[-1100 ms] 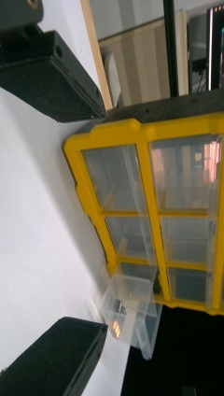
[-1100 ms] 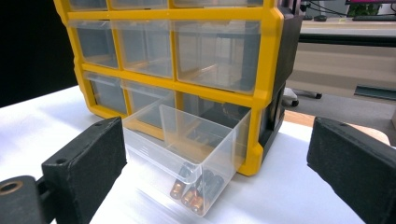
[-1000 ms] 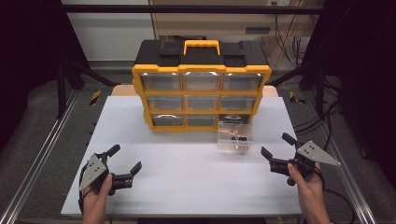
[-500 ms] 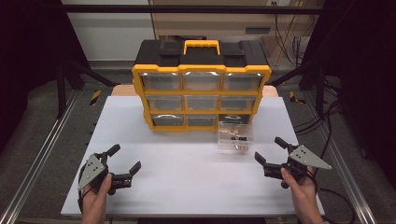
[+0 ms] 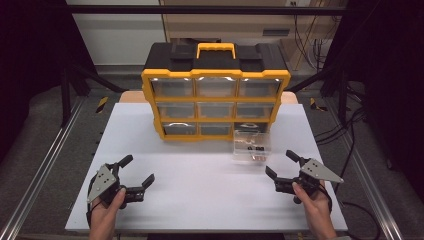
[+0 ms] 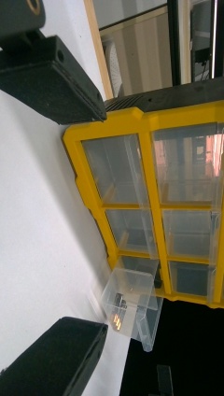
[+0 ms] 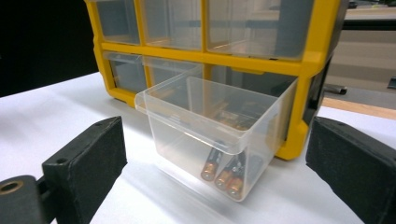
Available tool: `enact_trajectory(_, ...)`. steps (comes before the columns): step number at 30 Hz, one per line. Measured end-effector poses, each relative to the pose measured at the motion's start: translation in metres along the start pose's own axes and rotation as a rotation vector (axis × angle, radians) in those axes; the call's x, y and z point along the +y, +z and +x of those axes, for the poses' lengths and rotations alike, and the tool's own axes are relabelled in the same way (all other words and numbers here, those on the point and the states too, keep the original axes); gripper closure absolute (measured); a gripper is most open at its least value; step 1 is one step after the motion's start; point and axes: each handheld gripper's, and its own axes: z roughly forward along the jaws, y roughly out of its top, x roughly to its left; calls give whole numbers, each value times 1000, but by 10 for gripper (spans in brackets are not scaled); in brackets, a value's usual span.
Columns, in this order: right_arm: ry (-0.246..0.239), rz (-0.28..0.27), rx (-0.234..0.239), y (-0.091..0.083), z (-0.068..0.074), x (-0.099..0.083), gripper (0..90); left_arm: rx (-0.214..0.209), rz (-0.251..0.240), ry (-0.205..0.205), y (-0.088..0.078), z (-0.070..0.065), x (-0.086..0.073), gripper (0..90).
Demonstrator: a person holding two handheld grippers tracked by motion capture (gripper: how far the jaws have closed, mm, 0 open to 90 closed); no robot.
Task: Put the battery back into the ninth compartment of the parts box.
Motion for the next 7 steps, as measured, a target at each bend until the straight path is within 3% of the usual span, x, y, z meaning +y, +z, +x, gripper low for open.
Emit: enact_trajectory(7,4,19,-9,3,2,-3,52,-2,12,14,2,-2,0,9)
